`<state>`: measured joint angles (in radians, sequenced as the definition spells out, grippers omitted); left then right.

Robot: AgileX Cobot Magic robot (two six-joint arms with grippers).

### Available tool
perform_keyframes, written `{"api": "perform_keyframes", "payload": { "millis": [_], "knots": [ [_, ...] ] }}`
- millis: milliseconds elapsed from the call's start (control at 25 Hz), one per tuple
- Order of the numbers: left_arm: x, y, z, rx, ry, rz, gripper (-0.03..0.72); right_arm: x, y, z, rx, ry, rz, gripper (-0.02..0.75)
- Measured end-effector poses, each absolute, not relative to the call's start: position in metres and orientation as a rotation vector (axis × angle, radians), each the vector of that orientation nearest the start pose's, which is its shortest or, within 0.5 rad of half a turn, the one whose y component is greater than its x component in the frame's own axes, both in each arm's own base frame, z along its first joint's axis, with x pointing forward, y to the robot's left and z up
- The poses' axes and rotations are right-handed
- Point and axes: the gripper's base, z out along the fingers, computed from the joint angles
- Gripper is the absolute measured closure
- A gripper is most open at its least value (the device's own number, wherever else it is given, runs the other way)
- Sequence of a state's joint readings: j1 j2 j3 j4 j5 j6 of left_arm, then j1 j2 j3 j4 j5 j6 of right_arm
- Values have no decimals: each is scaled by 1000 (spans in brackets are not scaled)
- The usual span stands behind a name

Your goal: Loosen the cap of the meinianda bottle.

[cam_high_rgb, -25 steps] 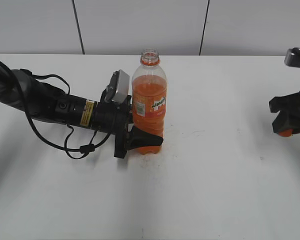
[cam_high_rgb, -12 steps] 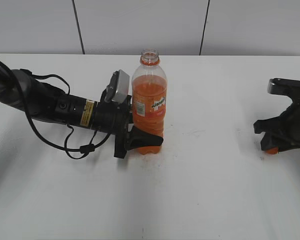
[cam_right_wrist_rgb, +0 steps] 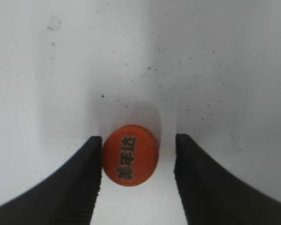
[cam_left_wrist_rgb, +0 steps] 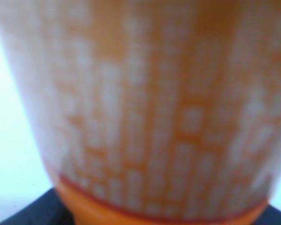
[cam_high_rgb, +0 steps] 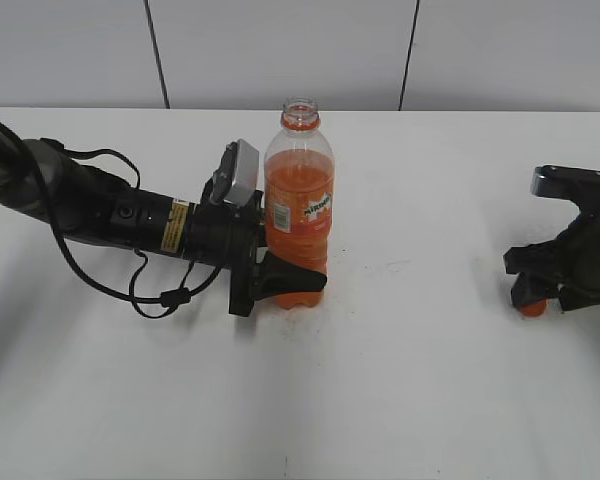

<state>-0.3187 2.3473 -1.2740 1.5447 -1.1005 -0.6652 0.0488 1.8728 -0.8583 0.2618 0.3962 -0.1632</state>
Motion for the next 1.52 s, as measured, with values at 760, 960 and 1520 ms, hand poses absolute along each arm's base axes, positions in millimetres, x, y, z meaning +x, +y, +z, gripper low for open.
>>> {"api": "perform_keyframes", "payload": {
  "millis": [760,960,1520],
  "knots": [
    [360,-205,69,1475,1474,-1066,196,316,29,171,31,2788,252,181],
    [357,-206,74,1467,1433,-1114,152,315,29,180,28,2763,254,181],
    [367,-192,152,1408,1317,-1018,147,313,30,181,24,2776,260,179]
  ]
}}
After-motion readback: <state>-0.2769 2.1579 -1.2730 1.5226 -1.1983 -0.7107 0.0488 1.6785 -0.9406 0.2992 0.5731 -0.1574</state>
